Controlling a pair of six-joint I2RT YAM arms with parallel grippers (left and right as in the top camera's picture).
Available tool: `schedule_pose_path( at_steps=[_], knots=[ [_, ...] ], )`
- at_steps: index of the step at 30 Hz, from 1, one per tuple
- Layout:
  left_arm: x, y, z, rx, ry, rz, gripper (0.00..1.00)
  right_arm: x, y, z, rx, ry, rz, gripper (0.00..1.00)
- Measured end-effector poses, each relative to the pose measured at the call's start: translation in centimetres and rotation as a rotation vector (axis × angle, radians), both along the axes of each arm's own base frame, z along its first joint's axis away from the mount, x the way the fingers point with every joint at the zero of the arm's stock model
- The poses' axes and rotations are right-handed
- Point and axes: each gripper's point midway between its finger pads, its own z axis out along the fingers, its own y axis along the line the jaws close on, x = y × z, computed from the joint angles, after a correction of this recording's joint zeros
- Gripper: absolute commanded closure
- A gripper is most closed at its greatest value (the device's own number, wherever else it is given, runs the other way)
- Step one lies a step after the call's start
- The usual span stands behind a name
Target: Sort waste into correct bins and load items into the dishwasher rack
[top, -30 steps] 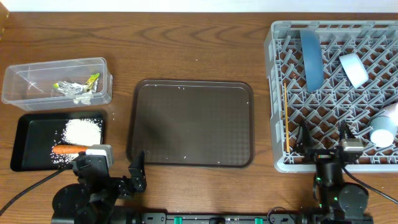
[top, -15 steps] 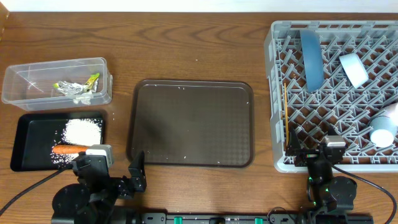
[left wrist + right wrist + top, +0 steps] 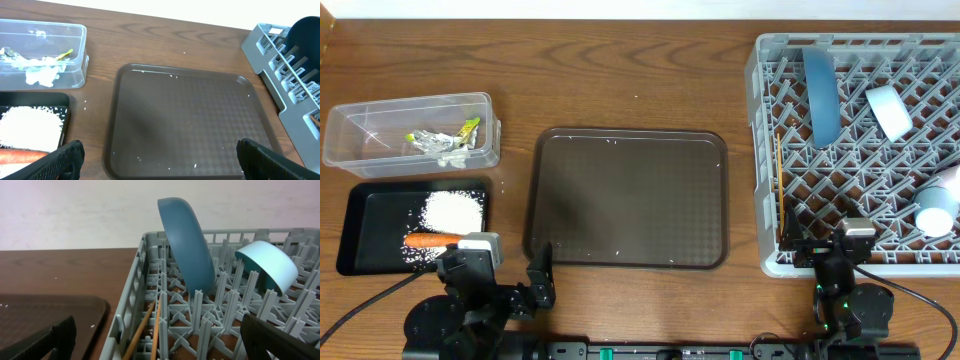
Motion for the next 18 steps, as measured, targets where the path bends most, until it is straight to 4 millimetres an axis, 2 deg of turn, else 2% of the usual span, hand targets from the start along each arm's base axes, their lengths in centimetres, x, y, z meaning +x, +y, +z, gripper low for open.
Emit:
schedule_pose_path(
  at_steps=[13,18],
  knots=[
    [0.0,0.0,0.0,0.001,0.001,0.0,0.02,0.0,0.0,0.0,0.0,0.0,0.0,0.01],
    [0.1,0.6,-1.2,0.018,0.025,0.028,0.02,0.0,0.0,0.0,0.0,0.0,0.0,0.01]
  ],
)
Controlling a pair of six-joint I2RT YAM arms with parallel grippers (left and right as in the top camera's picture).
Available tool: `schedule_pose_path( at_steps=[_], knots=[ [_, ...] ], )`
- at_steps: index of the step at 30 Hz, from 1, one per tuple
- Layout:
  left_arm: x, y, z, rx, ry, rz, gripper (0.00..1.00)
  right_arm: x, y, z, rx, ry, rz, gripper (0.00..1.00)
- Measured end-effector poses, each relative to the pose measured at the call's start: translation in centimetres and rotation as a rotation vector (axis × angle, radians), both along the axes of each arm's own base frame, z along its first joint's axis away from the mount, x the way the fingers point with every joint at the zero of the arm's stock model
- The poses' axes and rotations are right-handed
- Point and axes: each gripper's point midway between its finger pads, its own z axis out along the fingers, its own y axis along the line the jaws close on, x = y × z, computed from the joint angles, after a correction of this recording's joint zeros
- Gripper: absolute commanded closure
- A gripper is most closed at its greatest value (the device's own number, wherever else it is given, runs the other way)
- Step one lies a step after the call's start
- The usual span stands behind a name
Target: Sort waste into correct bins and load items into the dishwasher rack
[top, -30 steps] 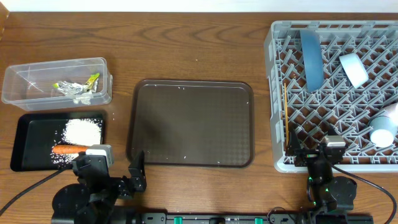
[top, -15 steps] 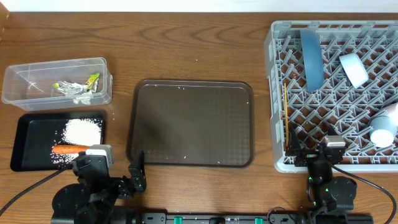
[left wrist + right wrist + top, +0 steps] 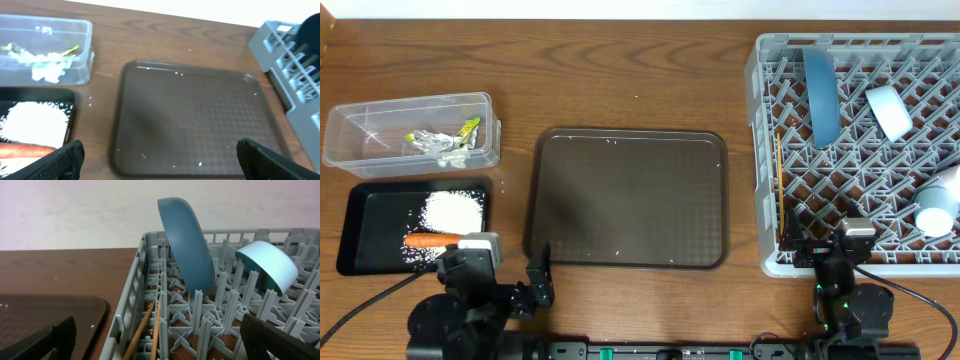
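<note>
The brown tray [image 3: 626, 200] lies bare apart from a few crumbs, also seen in the left wrist view as the tray [image 3: 192, 117]. The grey dishwasher rack [image 3: 765, 150] holds a dark blue plate [image 3: 820, 95] on edge, a light blue bowl [image 3: 890, 110], a pale cup [image 3: 935, 205] and wooden chopsticks [image 3: 779, 180]. A clear bin [image 3: 410, 130] holds crumpled wrappers. A black bin [image 3: 360, 215] holds rice and a carrot [image 3: 430, 240]. My left gripper [image 3: 160, 160] is open near the table's front edge, facing the tray. My right gripper [image 3: 160, 340] is open at the rack's front left corner.
The wooden table [image 3: 620, 80] stretches behind the tray. Both arm bases sit at the front edge, the left one [image 3: 470, 300] below the black bin and the right one [image 3: 845, 300] below the rack.
The left wrist view has shifted slightly, so the tray and bins sit a little lower and further right in it. The right gripper has not moved.
</note>
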Motion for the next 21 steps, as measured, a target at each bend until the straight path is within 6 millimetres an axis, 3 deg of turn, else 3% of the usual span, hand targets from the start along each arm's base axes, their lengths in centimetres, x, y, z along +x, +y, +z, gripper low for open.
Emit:
schedule_pose_path(
  at_steps=[3,8,17,21],
  knots=[
    [0.4,0.3,-2.6,0.011,0.016,0.016,0.02,0.0,0.0,0.0,0.0,0.0,0.0,0.01],
    [2.8,0.4,-5.7,0.011,-0.092,0.028,0.02,0.0,0.0,0.0,0.0,0.0,0.0,0.01],
    [7.9,0.3,-6.8,-0.007,-0.38,0.047,0.02,0.0,0.0,0.0,0.0,0.0,0.0,0.01],
    [8.5,0.5,-8.4,-0.004,-0.388,0.061,0.02,0.0,0.0,0.0,0.0,-0.002,-0.001,0.01]
  ],
)
